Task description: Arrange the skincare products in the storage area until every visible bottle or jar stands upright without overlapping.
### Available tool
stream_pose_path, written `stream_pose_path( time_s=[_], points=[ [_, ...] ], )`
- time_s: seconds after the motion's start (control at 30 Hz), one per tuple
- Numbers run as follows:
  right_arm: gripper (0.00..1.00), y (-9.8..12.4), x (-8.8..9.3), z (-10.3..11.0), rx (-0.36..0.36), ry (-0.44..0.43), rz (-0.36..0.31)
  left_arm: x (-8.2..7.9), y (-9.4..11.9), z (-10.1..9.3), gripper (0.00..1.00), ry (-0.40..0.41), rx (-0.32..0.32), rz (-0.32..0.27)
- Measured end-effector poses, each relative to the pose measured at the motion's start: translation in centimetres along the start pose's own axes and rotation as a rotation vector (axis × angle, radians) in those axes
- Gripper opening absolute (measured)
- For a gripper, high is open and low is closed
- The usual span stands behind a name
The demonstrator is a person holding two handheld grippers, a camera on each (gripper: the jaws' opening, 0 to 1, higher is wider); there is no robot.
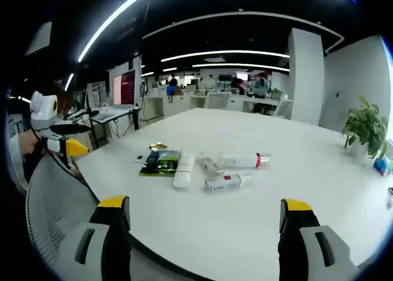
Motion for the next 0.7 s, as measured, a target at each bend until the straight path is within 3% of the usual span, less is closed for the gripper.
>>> stream_pose_path(
  time_s=[0.17,0.7],
  points=[
    [1.0,0.01,0.07,-0.12,0.017,0.007,0.012,-0.03,0.14,-0.03,0.99,0.019,0.007,-0.004],
    [1.0,-0.02,0.08,-0.06,0.025,0.013,0.025,-0.35,-0.05,-0.94,0.99,-0.03,0.037,0.015]
  ],
)
Point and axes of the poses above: the point that each gripper's makers call its tool centre point, and the gripper's own axes: y roughly backward along the fingers, z roughly to its left, x roughly out of its underside, the point moved 7 cm from there along y, roughly backward along the fingers, and after that the axes turned 4 degrees about z, right-handed, at the moved point
